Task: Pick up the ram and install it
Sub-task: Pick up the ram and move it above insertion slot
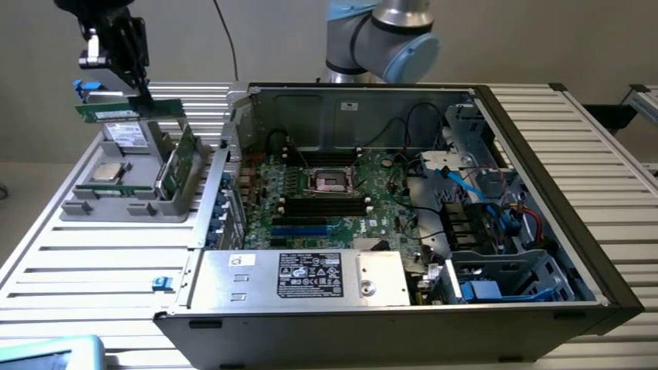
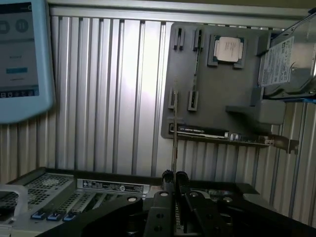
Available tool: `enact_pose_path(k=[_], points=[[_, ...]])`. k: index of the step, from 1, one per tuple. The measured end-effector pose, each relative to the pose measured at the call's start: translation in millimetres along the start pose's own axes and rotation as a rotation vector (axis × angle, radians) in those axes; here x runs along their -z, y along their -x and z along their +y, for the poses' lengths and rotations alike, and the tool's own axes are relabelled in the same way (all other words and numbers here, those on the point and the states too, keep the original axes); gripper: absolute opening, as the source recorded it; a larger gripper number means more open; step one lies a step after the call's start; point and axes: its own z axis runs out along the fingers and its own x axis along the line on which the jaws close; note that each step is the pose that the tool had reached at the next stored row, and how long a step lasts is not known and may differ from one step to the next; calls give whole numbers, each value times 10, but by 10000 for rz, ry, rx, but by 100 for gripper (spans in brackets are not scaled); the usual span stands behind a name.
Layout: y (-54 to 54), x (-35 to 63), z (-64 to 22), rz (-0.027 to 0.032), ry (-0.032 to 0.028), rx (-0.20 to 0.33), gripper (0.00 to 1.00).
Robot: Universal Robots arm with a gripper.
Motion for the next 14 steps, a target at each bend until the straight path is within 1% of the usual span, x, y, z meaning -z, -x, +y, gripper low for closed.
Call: enact_pose_path(k=[14], points=[[-47,115,-639,-1,23,0,14]])
